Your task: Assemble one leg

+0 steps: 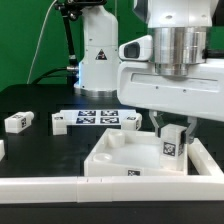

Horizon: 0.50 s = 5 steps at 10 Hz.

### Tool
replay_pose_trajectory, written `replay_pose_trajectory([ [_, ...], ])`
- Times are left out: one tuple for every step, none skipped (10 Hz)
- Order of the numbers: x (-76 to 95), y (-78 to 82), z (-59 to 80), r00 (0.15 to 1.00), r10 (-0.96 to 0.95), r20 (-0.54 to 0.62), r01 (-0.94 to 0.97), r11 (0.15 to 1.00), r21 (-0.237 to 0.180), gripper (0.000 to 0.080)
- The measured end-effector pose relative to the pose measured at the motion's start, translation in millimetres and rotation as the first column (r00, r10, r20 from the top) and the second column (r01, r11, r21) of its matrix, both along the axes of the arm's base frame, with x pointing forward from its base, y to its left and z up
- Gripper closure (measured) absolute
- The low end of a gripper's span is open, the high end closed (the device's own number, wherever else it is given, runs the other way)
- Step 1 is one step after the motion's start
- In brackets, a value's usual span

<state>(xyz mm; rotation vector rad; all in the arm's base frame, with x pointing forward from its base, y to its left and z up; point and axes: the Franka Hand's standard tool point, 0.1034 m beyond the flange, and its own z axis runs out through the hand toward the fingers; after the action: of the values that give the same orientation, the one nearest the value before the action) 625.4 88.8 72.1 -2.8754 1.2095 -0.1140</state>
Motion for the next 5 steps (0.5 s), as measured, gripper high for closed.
replay_pose_trajectory([
  [-0.2,-2.2,0.0,1.0,-0.016,0.0,0.016,1.0,-0.003,0.0498],
  [-0.3,-1.5,-0.4,1.0,-0.024,0.001,0.024,1.0,-0.001,0.0424],
  [-0.2,-1.6,-0.4,1.0,-0.022,0.001,0.022,1.0,-0.001,0.0424],
  [-0.3,-1.6,-0.6,1.0,-0.022,0.001,0.022,1.0,-0.002,0.0243],
  [-0.4,-1.6,-0.7,1.0,-0.022,0.001,0.022,1.0,-0.002,0.0169],
])
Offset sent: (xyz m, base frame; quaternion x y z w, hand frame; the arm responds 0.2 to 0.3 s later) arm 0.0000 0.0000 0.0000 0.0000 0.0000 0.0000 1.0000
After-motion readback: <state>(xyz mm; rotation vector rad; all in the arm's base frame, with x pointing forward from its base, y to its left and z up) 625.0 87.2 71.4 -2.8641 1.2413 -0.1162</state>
